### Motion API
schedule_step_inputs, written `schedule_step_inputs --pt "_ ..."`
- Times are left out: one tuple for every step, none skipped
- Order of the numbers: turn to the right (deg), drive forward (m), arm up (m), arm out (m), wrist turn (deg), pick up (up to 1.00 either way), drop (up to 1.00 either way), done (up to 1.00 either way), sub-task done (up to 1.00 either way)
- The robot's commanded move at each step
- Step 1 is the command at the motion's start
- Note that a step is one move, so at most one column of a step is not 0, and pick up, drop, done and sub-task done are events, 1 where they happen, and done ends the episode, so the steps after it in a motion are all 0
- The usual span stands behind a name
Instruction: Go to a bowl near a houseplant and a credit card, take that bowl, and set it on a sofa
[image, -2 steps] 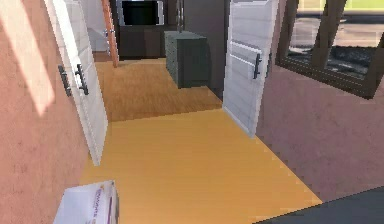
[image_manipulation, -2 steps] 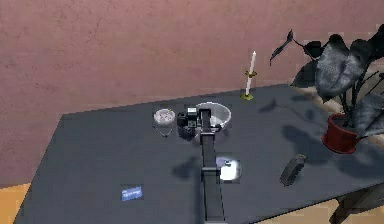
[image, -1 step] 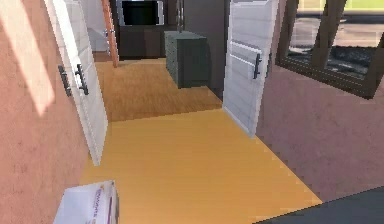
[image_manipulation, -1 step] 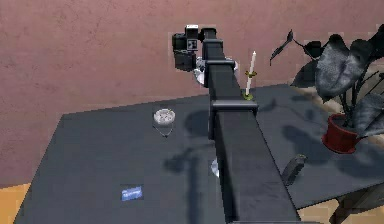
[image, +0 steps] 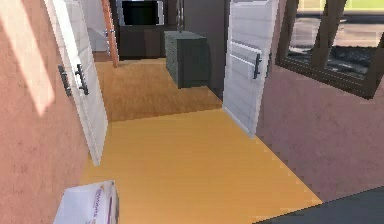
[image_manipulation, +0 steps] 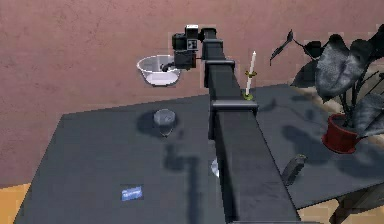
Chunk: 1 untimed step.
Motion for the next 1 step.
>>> schedule_step_inputs --pt "0.0 0.00 0.00 0.00 -45.0 0.00 0.00 0.00 0.00"
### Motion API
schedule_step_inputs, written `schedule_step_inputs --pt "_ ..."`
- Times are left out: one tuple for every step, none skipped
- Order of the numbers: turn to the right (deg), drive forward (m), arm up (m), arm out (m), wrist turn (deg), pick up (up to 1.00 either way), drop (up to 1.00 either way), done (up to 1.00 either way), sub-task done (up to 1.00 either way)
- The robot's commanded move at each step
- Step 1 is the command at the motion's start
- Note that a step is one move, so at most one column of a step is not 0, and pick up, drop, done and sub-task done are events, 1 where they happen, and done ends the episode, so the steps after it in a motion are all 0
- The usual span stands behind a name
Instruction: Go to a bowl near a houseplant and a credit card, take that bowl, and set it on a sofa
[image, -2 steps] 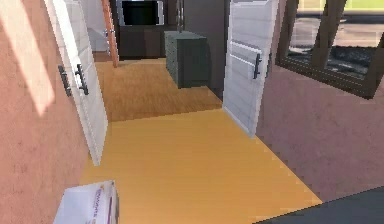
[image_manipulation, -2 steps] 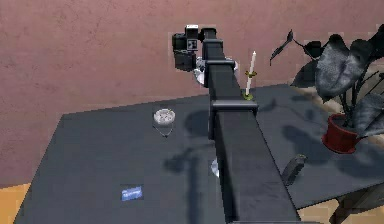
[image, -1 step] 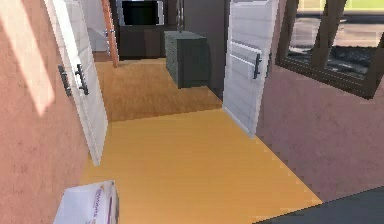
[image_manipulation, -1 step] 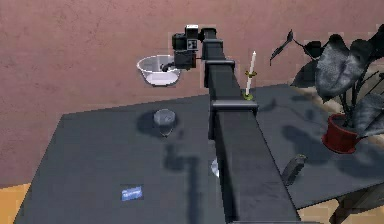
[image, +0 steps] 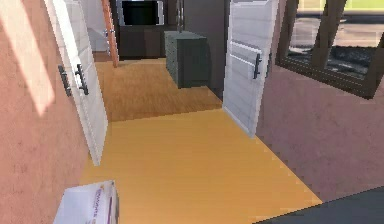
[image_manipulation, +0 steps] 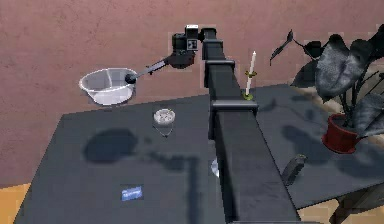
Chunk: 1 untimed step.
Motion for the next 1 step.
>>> schedule_step_inputs --pt "0.0 0.00 0.00 0.00 -45.0 0.00 0.00 0.00 0.00"
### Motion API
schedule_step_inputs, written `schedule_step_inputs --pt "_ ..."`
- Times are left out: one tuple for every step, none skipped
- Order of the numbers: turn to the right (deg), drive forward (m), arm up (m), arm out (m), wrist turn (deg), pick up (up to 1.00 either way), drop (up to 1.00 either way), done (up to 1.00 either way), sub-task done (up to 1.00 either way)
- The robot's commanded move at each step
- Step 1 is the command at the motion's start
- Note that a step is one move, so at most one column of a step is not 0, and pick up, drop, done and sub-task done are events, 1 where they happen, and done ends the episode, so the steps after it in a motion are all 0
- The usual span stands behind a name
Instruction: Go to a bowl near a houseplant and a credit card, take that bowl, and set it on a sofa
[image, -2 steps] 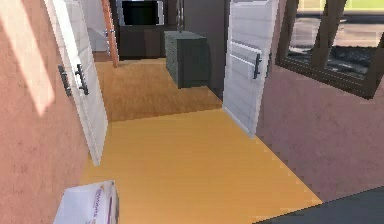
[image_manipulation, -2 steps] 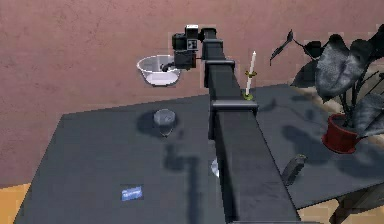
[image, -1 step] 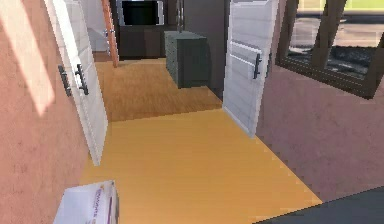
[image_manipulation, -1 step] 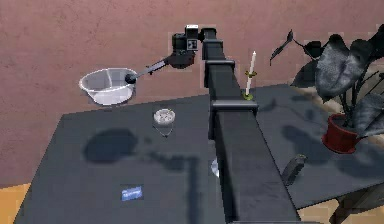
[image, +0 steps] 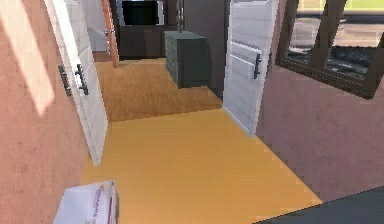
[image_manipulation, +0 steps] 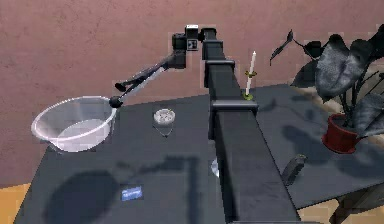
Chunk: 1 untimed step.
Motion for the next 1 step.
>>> schedule_step_inputs --pt "0.0 0.00 0.00 0.00 -30.0 0.00 0.00 0.00 0.00"
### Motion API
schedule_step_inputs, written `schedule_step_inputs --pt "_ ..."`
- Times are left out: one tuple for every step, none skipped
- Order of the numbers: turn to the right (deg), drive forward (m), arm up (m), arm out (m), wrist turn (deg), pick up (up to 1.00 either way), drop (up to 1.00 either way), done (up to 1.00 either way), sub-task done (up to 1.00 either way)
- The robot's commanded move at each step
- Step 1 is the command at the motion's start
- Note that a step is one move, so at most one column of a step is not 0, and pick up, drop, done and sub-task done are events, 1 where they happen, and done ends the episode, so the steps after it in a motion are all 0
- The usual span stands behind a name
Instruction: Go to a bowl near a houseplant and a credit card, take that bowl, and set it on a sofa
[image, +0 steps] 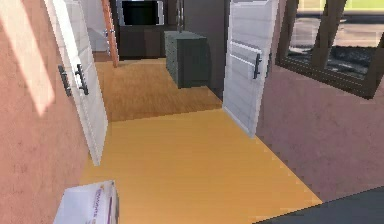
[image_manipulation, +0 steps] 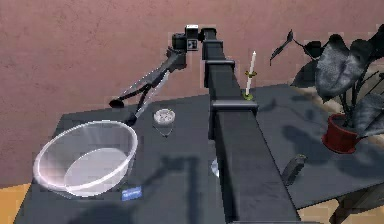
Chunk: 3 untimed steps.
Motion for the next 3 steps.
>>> schedule_step_inputs --pt "0.0 0.00 0.00 -0.48 0.0 0.00 0.00 0.00 0.00" --pt "45.0 0.00 0.00 0.00 0.0 0.00 0.00 0.00 0.00" --pt "45.0 0.00 0.00 0.00 0.0 0.00 0.00 0.00 0.00"
